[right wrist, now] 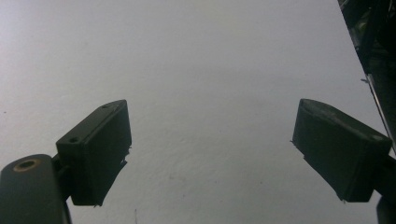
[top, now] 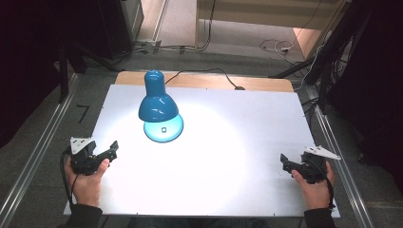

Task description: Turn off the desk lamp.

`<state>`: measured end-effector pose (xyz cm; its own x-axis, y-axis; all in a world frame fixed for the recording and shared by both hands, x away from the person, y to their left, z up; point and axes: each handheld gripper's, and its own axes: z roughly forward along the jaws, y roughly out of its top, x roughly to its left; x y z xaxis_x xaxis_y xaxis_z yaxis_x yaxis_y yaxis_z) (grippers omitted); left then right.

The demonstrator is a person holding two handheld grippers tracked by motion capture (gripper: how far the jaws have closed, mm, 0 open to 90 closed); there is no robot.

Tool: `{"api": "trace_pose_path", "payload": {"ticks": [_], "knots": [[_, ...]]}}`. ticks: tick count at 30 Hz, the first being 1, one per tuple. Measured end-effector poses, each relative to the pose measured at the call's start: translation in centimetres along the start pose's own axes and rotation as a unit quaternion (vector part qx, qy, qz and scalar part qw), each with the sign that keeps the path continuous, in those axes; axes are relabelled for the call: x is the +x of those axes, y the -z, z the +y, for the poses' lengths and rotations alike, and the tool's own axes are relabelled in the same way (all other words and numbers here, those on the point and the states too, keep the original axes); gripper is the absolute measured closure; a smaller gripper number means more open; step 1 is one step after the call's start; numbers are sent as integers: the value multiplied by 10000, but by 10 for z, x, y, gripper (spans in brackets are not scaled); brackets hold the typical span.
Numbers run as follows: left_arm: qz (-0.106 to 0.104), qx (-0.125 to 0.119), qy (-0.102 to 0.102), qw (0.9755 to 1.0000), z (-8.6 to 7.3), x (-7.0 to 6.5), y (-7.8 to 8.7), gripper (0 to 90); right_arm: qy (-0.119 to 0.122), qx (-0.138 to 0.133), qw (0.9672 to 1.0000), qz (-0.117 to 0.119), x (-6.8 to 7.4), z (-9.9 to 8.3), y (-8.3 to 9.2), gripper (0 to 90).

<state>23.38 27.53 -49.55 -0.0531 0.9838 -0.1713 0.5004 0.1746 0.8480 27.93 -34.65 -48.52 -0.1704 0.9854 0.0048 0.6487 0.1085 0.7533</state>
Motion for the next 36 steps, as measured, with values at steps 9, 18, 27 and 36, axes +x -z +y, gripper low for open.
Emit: {"api": "trace_pose_path", "payload": {"ticks": [9,18,27,36], "knots": [[-113,12,-56,9999,0,-10,-4,200,-96,-131,9999,14,-6,0,4,112],[-281,64,-129,9995,0,-22,-10,200,-120,-157,9998,-25,-6,0,6,117],[-482,110,-191,9986,1,-35,-14,208,-121,-116,9999,-16,-6,-1,5,117],[-438,93,-220,9988,1,-41,-18,209,-129,-117,9998,-5,-7,-1,5,117]]}}
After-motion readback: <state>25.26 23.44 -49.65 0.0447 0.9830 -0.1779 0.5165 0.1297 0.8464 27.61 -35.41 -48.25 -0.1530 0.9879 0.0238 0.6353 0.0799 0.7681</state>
